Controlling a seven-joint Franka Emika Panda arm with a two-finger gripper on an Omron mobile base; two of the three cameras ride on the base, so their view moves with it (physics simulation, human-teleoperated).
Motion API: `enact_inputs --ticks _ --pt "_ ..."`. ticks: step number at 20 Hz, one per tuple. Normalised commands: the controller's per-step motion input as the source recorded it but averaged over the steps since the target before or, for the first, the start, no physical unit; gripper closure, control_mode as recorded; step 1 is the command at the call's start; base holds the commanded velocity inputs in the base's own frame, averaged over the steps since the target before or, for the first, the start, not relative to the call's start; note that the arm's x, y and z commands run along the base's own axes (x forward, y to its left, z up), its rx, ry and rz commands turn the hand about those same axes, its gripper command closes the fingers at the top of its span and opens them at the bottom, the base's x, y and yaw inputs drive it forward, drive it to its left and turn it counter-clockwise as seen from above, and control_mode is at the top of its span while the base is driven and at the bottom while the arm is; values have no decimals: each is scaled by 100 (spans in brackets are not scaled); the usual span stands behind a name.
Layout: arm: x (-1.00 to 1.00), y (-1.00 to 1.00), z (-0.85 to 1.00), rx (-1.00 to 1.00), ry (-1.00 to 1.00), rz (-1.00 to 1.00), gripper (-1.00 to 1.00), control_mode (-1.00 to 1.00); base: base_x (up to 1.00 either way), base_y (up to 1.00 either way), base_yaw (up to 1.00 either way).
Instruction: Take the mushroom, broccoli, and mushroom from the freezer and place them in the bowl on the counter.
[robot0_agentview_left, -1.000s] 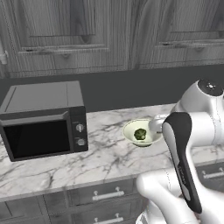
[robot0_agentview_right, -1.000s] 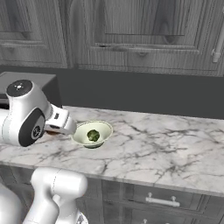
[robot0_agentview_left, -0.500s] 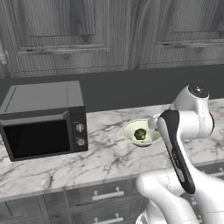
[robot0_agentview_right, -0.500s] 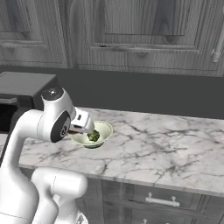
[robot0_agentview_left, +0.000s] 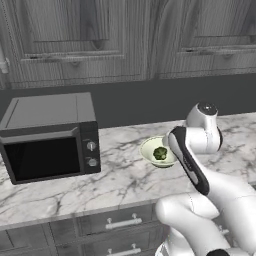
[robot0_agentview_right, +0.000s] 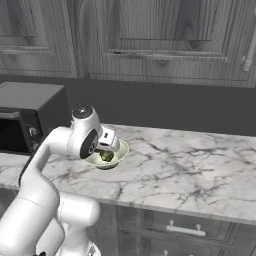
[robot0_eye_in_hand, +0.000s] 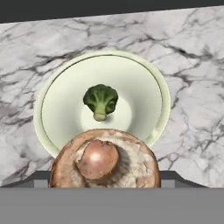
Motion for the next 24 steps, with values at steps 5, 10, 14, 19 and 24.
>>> enact_inputs --ticks 5,10,14,19,24 --pt "82 -33 -22 0 14 0 100 -100 0 0 0" --pt "66 -24 -29 0 12 0 100 -100 0 0 0" --pt "30 0 -47 0 15 0 100 -100 0 0 0" --pt "14 0 -47 0 1 0 100 -100 0 0 0" --pt "25 0 -53 0 0 0 100 -100 0 0 0"
